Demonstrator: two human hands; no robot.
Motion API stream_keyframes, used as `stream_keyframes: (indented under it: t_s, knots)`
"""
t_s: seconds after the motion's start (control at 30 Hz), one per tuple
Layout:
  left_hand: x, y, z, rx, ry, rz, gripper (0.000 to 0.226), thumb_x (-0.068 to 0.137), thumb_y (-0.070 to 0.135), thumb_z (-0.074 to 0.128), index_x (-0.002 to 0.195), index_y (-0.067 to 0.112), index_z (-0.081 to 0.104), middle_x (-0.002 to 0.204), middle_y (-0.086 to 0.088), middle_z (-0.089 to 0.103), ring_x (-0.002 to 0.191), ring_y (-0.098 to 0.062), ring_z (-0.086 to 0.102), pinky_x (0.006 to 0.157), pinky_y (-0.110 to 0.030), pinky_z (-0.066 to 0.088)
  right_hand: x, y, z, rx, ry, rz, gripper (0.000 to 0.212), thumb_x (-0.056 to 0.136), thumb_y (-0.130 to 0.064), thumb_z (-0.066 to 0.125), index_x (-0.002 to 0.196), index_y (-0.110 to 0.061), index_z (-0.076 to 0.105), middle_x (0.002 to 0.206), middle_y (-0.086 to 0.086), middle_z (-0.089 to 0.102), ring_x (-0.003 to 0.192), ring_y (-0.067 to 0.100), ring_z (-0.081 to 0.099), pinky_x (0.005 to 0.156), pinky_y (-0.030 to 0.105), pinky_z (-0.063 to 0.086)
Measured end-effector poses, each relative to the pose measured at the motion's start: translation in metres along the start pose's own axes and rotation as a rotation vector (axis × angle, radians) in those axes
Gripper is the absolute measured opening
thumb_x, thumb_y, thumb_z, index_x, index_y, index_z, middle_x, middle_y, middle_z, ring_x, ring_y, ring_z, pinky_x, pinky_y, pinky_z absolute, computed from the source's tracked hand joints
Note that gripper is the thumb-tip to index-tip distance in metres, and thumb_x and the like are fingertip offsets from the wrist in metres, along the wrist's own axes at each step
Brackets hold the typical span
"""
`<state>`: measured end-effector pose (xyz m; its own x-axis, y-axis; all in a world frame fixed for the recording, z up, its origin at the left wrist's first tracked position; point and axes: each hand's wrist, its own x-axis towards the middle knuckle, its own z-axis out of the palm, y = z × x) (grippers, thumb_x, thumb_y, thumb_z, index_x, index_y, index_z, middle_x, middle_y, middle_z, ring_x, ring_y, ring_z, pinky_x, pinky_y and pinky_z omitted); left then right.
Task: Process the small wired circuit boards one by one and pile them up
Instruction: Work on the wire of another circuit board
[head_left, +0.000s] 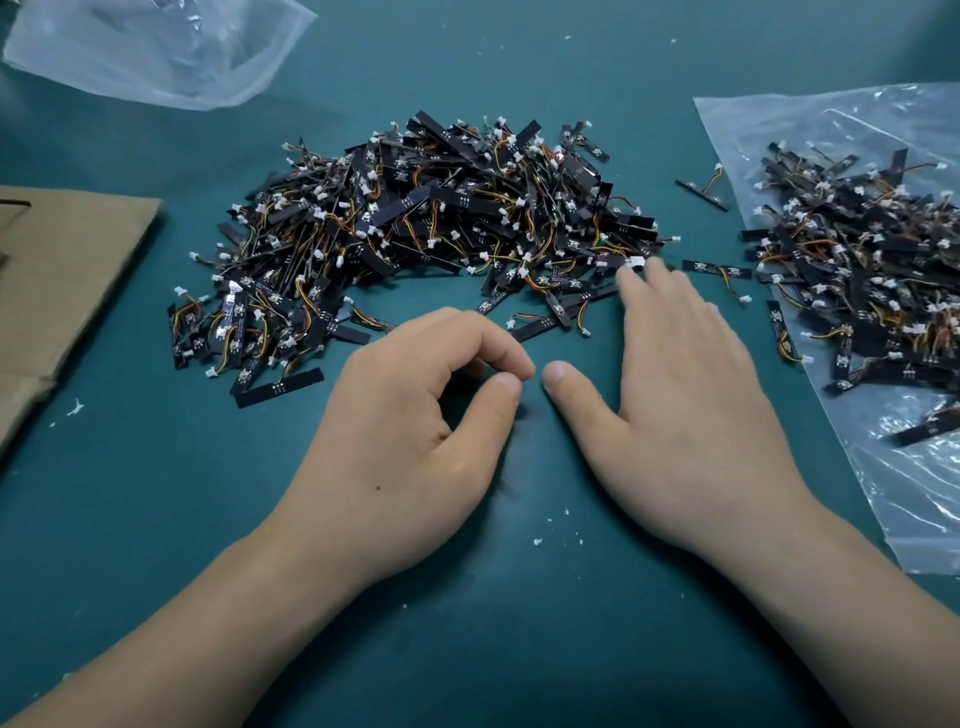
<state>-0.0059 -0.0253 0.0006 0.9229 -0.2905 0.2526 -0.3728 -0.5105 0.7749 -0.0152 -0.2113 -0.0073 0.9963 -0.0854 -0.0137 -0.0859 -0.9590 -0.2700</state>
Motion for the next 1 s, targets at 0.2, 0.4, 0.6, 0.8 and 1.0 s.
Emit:
stream_keyframes:
  t_s: [0.2,0.4,0.6,0.8,1.0]
  knots:
    - [0.0001,-0.0004,-0.0003,-0.014,-0.008,-0.014,0.011,0.092,0.018,0.062,0.093,0.027,0.068,0.078,0.019,0.062,0.075,-0.005,0.064,0.069,-0.013,0.041,0.0045,0.0049,-0.0012,-0.005,0.01,0.023,0.088,0.094,-0.07,0.026,0.166,-0.021,0.011,0.175,-0.003,0.001,0.161,0.017,-0.001,0.128,0.039,0.003]
    - [0.0004,-0.0004,-0.0002,0.002,-0.016,-0.009,0.011,0.092,0.018,0.062,0.092,0.027,0.068,0.079,0.018,0.063,0.075,-0.005,0.063,0.07,-0.014,0.041,-0.0013,0.0081,-0.0056,0.163,0.019,-0.186,0.067,0.093,-0.06,0.044,0.154,-0.033,0.039,0.16,-0.017,0.039,0.155,0.009,0.025,0.128,0.039,0.015]
    - [0.0001,-0.0016,0.0002,0.015,-0.019,0.0,0.011,0.092,0.019,0.062,0.093,0.028,0.067,0.089,0.017,0.064,0.079,-0.006,0.064,0.075,-0.024,0.045,-0.0012,0.0061,-0.0049,0.129,-0.017,-0.2,0.069,0.092,-0.064,0.042,0.156,-0.037,0.038,0.167,-0.008,0.028,0.156,0.012,0.02,0.128,0.036,0.013]
    - [-0.002,-0.0043,0.0017,0.239,0.046,-0.061,0.016,0.091,0.031,0.059,0.098,0.036,0.072,0.124,0.023,0.06,0.126,-0.003,0.046,0.105,-0.03,0.024,-0.0019,0.0039,-0.0009,-0.033,-0.075,-0.239,0.075,0.095,-0.07,0.013,0.164,-0.04,0.016,0.175,-0.01,0.003,0.161,0.015,-0.002,0.129,0.037,0.0]
    - [-0.0019,-0.0024,0.0044,0.367,0.006,-0.098,0.027,0.093,0.038,0.052,0.108,0.036,0.074,0.123,0.029,0.062,0.122,-0.004,0.048,0.098,-0.034,0.019,-0.004,0.0077,-0.0002,0.113,0.03,-0.283,0.058,0.099,-0.045,0.045,0.149,-0.015,0.053,0.155,-0.007,0.047,0.148,0.017,0.037,0.122,0.036,0.027]
